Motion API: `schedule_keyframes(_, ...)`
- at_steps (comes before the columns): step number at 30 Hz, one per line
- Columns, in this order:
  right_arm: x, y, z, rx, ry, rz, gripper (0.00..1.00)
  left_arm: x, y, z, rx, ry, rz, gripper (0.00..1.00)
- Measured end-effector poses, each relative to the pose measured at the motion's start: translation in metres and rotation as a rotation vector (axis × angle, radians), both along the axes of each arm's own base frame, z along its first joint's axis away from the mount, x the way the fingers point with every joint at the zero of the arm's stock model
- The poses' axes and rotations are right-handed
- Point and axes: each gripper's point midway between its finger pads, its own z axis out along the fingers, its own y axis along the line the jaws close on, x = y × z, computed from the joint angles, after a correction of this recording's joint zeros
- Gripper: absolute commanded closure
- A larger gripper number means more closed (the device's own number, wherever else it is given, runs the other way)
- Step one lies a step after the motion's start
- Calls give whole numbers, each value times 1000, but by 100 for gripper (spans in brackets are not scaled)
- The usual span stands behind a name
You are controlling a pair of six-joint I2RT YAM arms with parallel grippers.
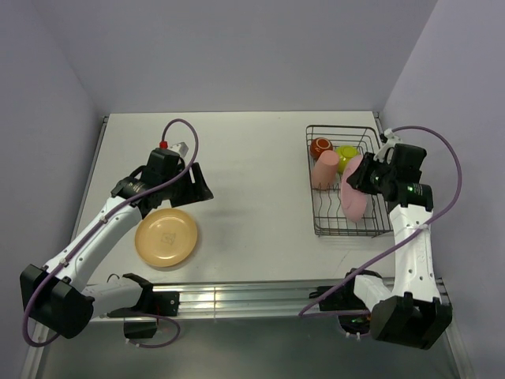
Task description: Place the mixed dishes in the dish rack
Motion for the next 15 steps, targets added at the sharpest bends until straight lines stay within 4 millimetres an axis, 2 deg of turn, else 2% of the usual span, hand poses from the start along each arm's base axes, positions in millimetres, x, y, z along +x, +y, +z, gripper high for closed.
schedule_keyframes(1,0,-3,-5,-8,18,-13,64,0,0,0,0,0,-1,30)
schedule_keyframes(2,0,-5,-12,-9,46,-22,52,0,0,0,-1,0,-2,30)
schedule_keyframes(3,-2,-7,-16,-7,69,-37,44,0,-1,0,-2,1,-2,30)
schedule_keyframes(4,-3,-10,-18,-15,80,-50,42,0,-1,0,-3,1,-3,30)
schedule_keyframes(8,-3,-16,-22,-41,92,-75,40,-1,-2,1,-10,2,-10,30)
schedule_keyframes(15,-3,-19,-23,-50,98,-85,42,-1,-4,1,-18,2,-14,30)
